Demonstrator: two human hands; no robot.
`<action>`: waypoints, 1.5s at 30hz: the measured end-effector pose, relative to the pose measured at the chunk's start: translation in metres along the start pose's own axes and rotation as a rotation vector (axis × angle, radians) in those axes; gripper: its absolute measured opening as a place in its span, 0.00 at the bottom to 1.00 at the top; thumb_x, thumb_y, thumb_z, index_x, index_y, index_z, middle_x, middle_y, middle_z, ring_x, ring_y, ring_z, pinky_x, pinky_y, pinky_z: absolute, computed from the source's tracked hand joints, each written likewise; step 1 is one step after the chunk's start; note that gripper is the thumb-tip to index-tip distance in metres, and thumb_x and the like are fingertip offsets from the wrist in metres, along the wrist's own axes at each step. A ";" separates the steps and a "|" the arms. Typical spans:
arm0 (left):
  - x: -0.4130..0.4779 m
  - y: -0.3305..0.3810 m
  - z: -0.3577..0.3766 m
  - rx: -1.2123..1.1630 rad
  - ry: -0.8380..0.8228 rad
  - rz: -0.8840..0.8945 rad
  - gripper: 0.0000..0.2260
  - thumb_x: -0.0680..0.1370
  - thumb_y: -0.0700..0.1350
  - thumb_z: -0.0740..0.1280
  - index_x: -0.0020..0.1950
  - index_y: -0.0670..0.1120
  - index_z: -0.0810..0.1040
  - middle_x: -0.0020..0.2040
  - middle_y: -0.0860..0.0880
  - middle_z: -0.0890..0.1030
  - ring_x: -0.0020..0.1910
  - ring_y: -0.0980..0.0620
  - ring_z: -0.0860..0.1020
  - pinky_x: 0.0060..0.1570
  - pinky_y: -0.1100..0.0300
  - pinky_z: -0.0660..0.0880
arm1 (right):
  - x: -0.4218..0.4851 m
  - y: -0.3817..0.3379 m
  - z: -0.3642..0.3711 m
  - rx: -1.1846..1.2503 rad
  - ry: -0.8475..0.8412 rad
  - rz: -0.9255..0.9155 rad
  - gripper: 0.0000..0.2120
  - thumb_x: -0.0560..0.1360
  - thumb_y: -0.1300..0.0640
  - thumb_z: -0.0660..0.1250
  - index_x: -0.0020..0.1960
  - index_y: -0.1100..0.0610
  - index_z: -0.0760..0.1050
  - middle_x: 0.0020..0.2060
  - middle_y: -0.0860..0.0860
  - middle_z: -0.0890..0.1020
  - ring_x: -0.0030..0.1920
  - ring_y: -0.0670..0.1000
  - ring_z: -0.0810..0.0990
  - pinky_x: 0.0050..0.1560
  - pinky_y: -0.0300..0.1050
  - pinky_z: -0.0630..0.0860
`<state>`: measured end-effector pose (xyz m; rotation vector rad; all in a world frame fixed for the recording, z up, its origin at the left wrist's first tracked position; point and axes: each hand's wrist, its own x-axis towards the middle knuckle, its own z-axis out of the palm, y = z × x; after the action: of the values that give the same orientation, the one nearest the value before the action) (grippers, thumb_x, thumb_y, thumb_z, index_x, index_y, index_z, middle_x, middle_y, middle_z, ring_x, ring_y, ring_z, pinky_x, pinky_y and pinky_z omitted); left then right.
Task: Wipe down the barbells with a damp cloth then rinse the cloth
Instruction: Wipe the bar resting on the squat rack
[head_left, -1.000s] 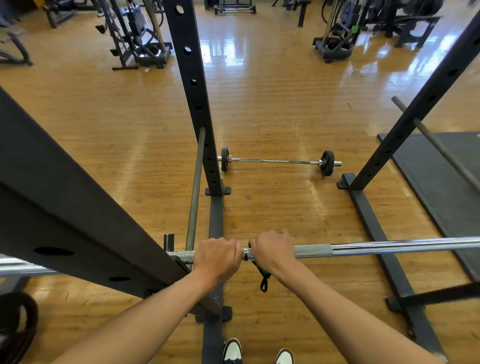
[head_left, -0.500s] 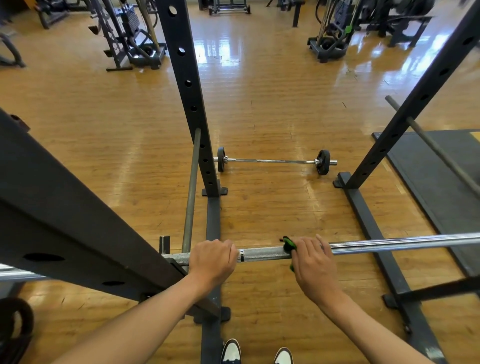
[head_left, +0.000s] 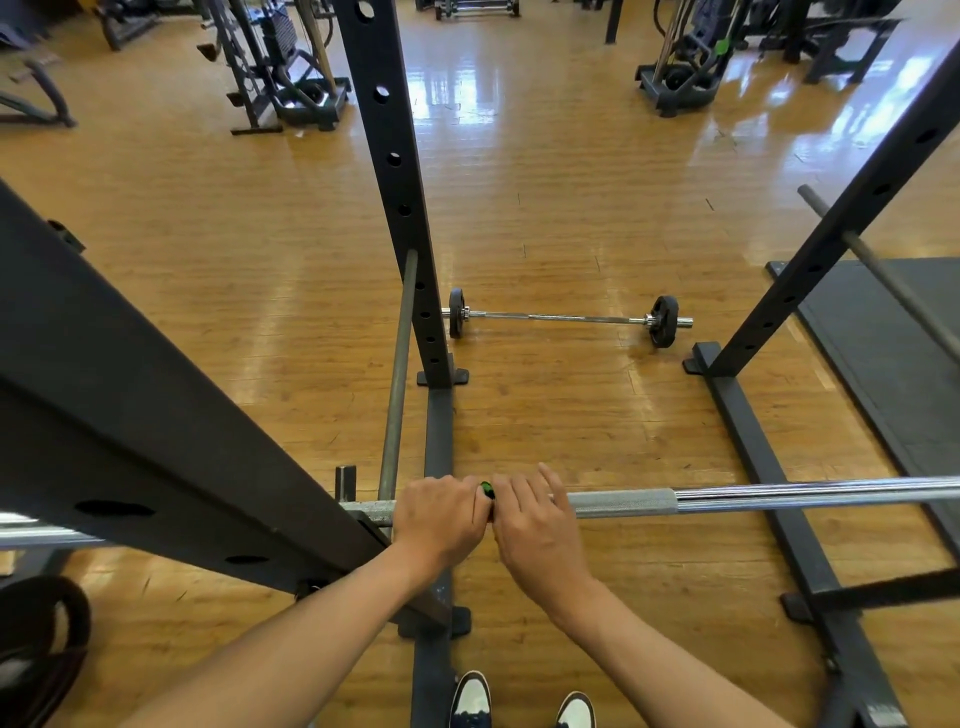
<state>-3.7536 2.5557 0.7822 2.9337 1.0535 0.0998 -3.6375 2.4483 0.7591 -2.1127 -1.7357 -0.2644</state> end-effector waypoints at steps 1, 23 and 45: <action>0.000 0.000 -0.001 -0.005 0.000 -0.004 0.20 0.79 0.54 0.41 0.37 0.51 0.67 0.31 0.50 0.75 0.29 0.47 0.74 0.29 0.56 0.60 | -0.002 0.009 -0.003 -0.009 0.001 -0.044 0.10 0.81 0.58 0.60 0.58 0.55 0.78 0.47 0.49 0.82 0.50 0.51 0.80 0.73 0.55 0.66; -0.001 0.000 0.002 -0.006 -0.033 -0.027 0.17 0.81 0.51 0.50 0.34 0.51 0.67 0.27 0.53 0.68 0.24 0.51 0.69 0.24 0.59 0.58 | 0.017 0.037 -0.025 -0.104 -0.215 0.153 0.21 0.77 0.56 0.44 0.35 0.50 0.72 0.30 0.47 0.72 0.31 0.51 0.69 0.53 0.52 0.76; -0.042 -0.007 -0.015 -0.242 -0.026 -0.220 0.44 0.78 0.66 0.27 0.77 0.44 0.65 0.76 0.45 0.68 0.79 0.48 0.58 0.79 0.50 0.48 | 0.035 -0.042 0.003 0.153 -0.280 -0.180 0.22 0.77 0.52 0.66 0.70 0.51 0.73 0.58 0.47 0.81 0.58 0.48 0.80 0.69 0.48 0.71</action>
<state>-3.7911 2.5346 0.7948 2.5822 1.2546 0.1711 -3.6713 2.4877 0.7775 -1.9595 -2.0375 0.1202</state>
